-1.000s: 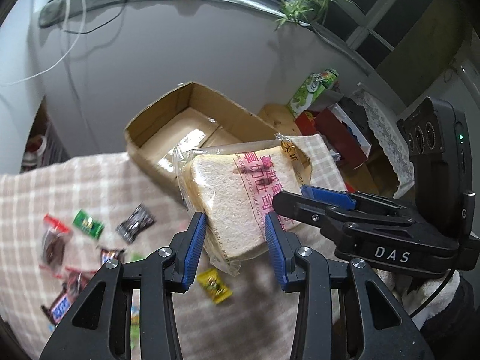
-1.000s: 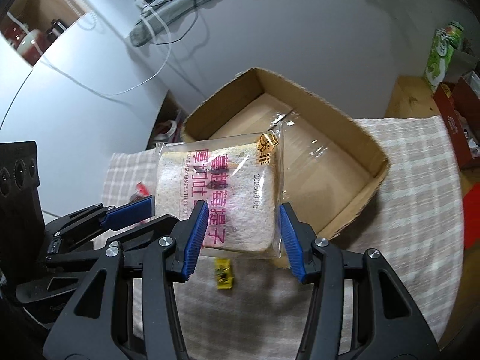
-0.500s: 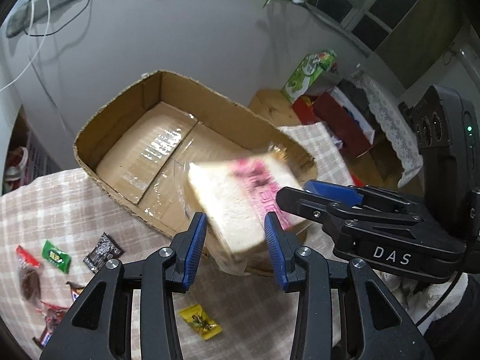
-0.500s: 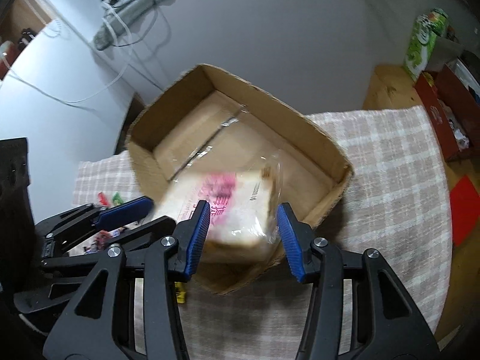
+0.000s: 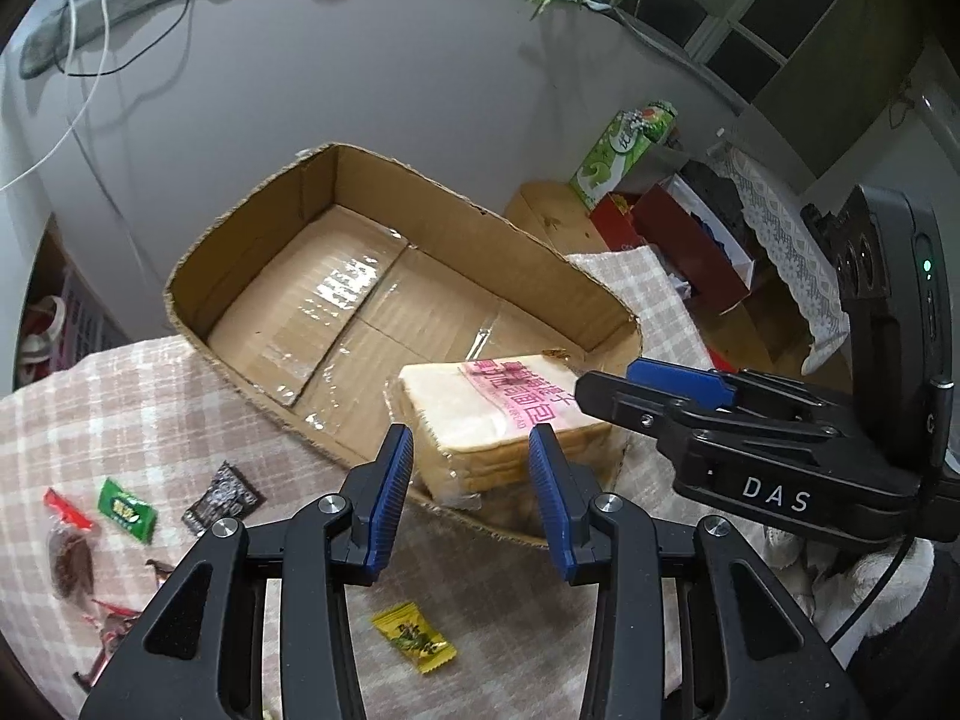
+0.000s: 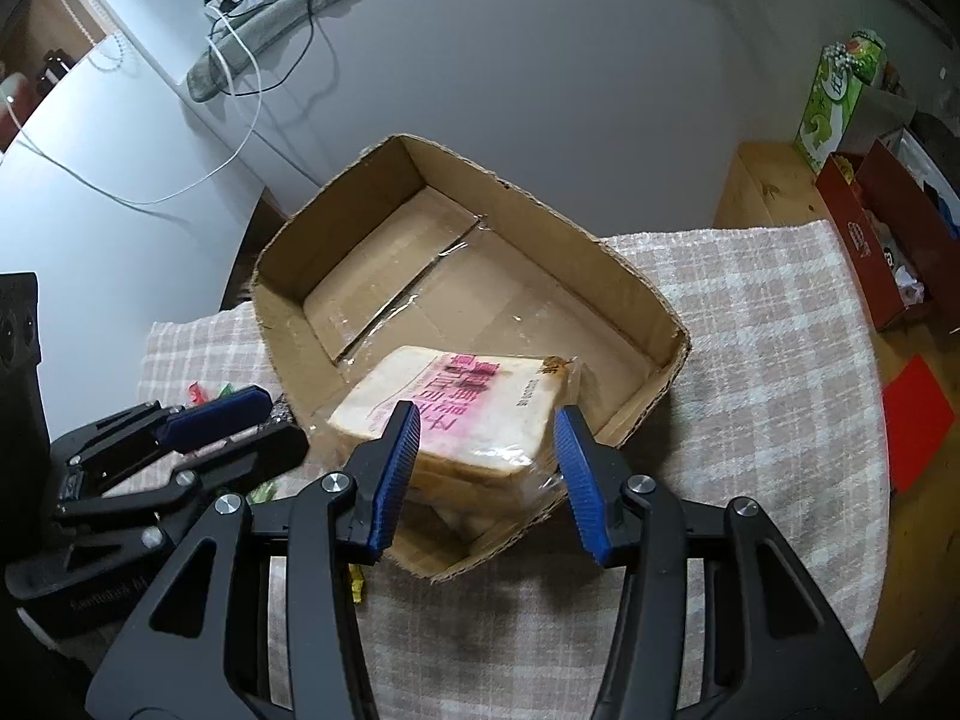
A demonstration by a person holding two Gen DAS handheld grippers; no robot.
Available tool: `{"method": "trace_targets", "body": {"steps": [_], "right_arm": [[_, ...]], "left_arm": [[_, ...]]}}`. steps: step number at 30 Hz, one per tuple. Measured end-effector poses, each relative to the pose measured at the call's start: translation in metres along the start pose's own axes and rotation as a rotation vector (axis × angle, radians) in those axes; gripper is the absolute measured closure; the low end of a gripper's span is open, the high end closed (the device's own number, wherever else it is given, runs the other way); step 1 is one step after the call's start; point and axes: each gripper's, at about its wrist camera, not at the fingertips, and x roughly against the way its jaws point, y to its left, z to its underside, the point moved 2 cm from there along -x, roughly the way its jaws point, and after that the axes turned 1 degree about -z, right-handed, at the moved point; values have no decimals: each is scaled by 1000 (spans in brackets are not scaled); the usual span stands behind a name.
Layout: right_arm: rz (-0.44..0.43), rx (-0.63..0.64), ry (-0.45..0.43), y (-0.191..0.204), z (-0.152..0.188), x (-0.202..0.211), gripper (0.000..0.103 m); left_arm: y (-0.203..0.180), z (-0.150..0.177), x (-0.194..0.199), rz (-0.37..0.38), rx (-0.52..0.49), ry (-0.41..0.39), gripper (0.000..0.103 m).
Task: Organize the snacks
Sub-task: 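Open the right gripper to drop the bread into the box, then move the right gripper to the yellow candy packet and grasp it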
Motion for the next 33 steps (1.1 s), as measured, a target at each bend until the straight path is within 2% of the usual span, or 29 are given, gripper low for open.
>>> {"method": "trace_targets", "body": {"steps": [9, 13, 14, 16, 18, 24, 26, 33], "right_arm": [[-22, 115, -31, 42, 19, 22, 53], [-43, 178, -27, 63, 36, 27, 53], [-45, 196, -21, 68, 41, 27, 50], [-50, 236, -9, 78, 51, 24, 39], [-49, 275, 5, 87, 62, 20, 37], [-48, 296, 80, 99, 91, 0, 37], [-36, 305, 97, 101, 98, -7, 37], [-21, 319, 150, 102, 117, -26, 37]], "left_arm": [[29, 8, 40, -34, 53, -61, 66], [51, 23, 68, -60, 82, -94, 66], [57, 28, 74, -69, 91, -98, 66], [73, 40, 85, -91, 119, -105, 66], [90, 54, 94, -114, 156, -108, 66], [141, 108, 111, -186, 297, -79, 66], [147, 126, 111, -198, 321, -54, 66], [140, 179, 95, -183, 307, 50, 66]]}}
